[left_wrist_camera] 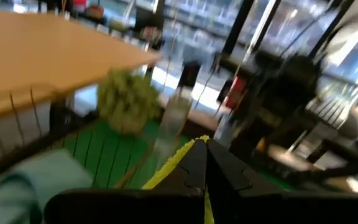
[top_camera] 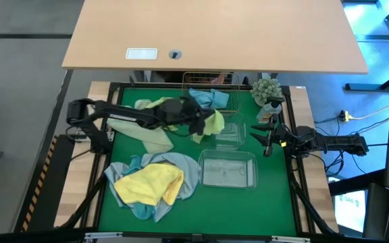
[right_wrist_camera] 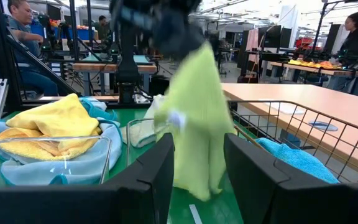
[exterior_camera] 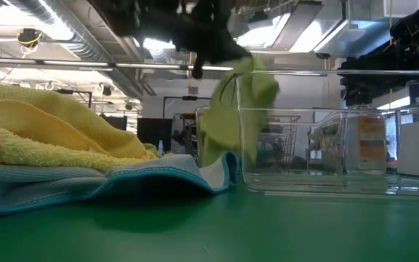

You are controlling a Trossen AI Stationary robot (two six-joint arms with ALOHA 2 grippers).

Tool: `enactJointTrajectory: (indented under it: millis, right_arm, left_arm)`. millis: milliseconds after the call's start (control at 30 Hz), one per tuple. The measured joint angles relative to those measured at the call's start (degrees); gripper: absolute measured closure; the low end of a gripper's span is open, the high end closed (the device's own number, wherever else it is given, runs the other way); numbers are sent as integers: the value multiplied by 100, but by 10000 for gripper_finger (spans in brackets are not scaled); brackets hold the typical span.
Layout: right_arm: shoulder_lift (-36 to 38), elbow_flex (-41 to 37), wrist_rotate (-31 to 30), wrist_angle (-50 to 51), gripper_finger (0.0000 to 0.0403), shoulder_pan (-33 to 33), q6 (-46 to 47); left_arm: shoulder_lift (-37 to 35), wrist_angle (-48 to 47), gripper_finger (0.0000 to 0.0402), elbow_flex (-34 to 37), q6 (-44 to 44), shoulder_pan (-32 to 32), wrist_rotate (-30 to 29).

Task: Sort microfiber towel by color & place in baskets
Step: Put the green microfiber towel into the top transparent bin

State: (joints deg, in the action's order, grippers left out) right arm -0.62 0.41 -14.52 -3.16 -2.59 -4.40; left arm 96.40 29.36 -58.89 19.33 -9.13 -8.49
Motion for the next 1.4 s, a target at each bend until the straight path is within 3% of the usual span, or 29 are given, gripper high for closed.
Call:
enactJointTrajectory:
  millis: [333,733,1167,1400]
  right_arm:
    - [0,0,0,1,260,0,1]
    - [0,0,2,2,260,0,2]
    - [0,1,0,2,260,0,1]
    - [2,0,0,1,260,0,2]
  left_arm:
    - [1055,-30,401,0,-2,15,44]
    - [1207,-11,399,0,-12,15,46]
    - [1185,89,298,0,-87,15,408]
    - [861,58,281,0,-466,17,413]
